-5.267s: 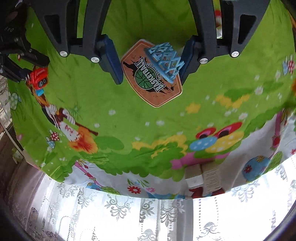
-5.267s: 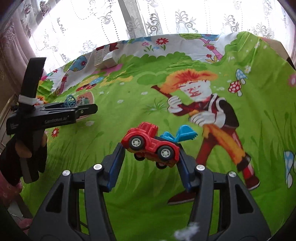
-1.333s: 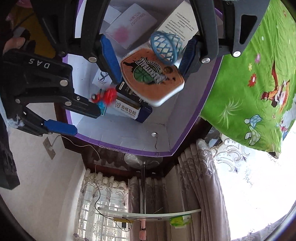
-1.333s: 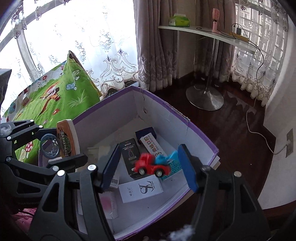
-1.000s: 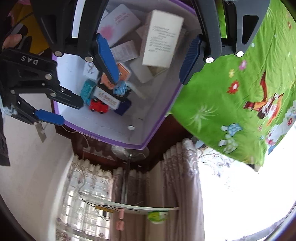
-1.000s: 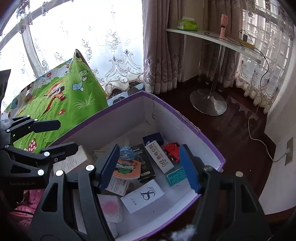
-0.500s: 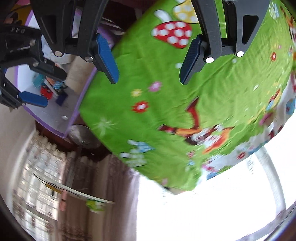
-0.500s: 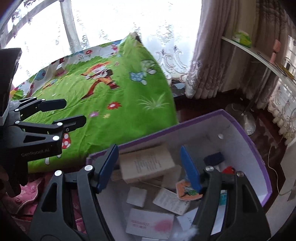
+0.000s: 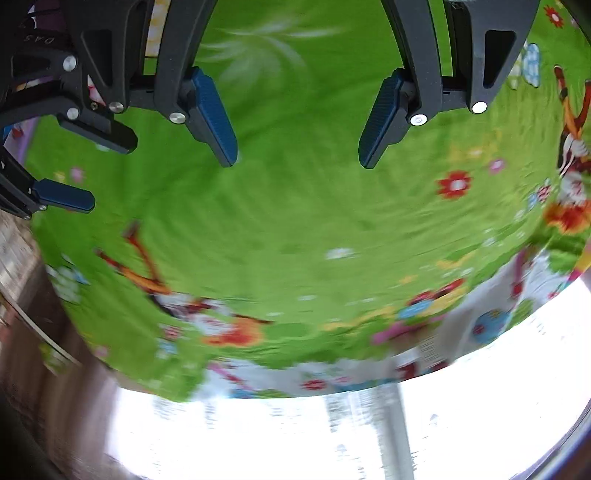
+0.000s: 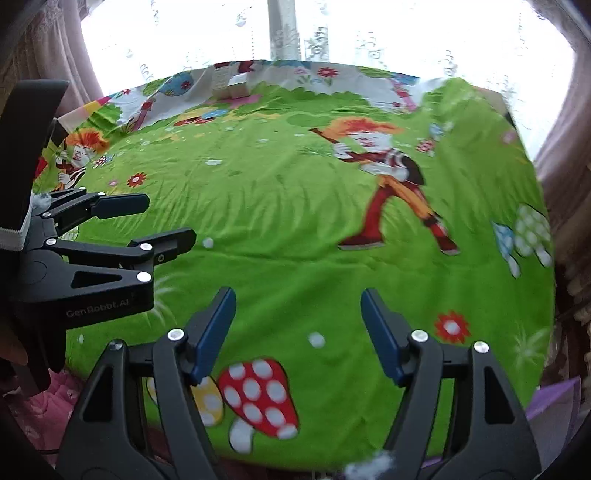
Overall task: Organize rigid objects
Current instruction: 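Move both grippers back over the bedspread toward the last boxes, then grasp the white barcode medicine box with the left gripper while the right grasps the white cube box, then lift and carry the medicine box and cube box to the storage box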
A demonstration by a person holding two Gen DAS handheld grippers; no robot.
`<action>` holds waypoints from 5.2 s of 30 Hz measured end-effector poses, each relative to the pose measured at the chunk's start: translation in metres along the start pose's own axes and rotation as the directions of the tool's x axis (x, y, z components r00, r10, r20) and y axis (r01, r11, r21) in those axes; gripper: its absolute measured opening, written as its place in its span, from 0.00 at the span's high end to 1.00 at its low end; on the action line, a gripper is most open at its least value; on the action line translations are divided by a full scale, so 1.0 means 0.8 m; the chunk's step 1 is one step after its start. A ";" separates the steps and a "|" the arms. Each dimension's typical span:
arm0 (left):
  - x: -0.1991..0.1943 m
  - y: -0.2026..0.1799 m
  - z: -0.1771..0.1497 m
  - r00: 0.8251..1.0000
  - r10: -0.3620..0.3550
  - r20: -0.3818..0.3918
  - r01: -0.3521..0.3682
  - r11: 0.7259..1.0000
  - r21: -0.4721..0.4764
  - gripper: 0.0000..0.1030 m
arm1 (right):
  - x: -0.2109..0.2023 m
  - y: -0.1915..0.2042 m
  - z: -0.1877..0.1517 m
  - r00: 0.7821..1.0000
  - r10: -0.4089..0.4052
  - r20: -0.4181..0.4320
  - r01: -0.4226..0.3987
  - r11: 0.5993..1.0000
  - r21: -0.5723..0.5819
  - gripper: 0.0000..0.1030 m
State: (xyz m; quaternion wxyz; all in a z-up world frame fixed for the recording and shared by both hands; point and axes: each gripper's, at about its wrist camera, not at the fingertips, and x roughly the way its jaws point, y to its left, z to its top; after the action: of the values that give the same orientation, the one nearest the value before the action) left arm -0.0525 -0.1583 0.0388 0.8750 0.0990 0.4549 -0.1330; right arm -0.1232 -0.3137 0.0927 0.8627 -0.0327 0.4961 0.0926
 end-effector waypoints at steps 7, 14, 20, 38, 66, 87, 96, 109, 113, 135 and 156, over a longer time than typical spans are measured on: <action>0.034 0.136 0.002 0.990 0.142 -0.027 -0.144 0.972 -0.187 0.33 | 0.118 0.056 0.132 0.995 0.100 0.025 -0.096 0.987 -0.129 0.29; 0.053 0.220 0.008 0.980 0.194 -0.040 -0.196 0.927 -0.318 0.33 | 0.237 0.079 0.295 0.995 0.078 0.057 -0.070 0.989 -0.134 0.29; 0.067 0.252 0.023 0.980 0.194 -0.039 -0.196 0.919 -0.343 0.33 | 0.319 0.104 0.383 0.999 0.022 0.029 -0.017 0.984 -0.175 0.29; 0.184 0.248 0.221 0.993 0.081 0.084 -0.045 0.928 -0.371 0.27 | 0.239 0.037 0.297 0.986 0.107 0.126 -0.099 0.993 -0.065 0.52; 0.121 0.235 0.097 0.998 0.060 -0.022 -0.063 0.969 -0.239 0.50 | 0.231 0.042 0.242 0.999 0.009 0.038 -0.011 0.998 0.060 0.29; 0.077 0.232 0.032 0.998 0.058 -0.003 -0.056 0.949 -0.309 0.29 | 0.116 0.096 0.113 0.991 0.133 0.020 -0.131 0.989 -0.069 0.56; -0.039 0.184 0.040 0.983 0.176 0.048 -0.155 0.944 -0.292 0.61 | 0.016 0.104 0.107 0.974 0.159 0.161 -0.145 0.985 -0.095 0.56; -0.263 0.076 0.057 0.824 0.396 0.404 -0.292 0.909 -0.296 0.60 | -0.174 0.127 0.107 0.826 0.165 0.539 -0.117 0.986 -0.123 0.56; -0.287 0.055 0.052 0.805 0.405 0.434 -0.301 0.908 -0.291 0.60 | -0.204 0.126 0.091 0.793 0.152 0.590 -0.095 0.987 -0.127 0.56; -0.303 -0.075 0.039 0.800 0.282 0.529 -0.275 0.957 -0.093 0.60 | -0.275 0.020 0.008 0.757 -0.005 0.654 -0.026 0.999 0.038 0.56; -0.234 -0.263 0.004 0.938 -0.085 0.337 -0.026 0.950 0.312 0.60 | -0.287 -0.107 -0.122 0.842 -0.274 0.465 0.132 0.940 0.315 0.56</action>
State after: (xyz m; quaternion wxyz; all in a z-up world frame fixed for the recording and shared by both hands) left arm -0.2210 -0.3313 0.1838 0.9124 0.2040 0.2686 -0.2319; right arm -0.3024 -0.4414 0.2379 0.9629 0.0580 0.2558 -0.0635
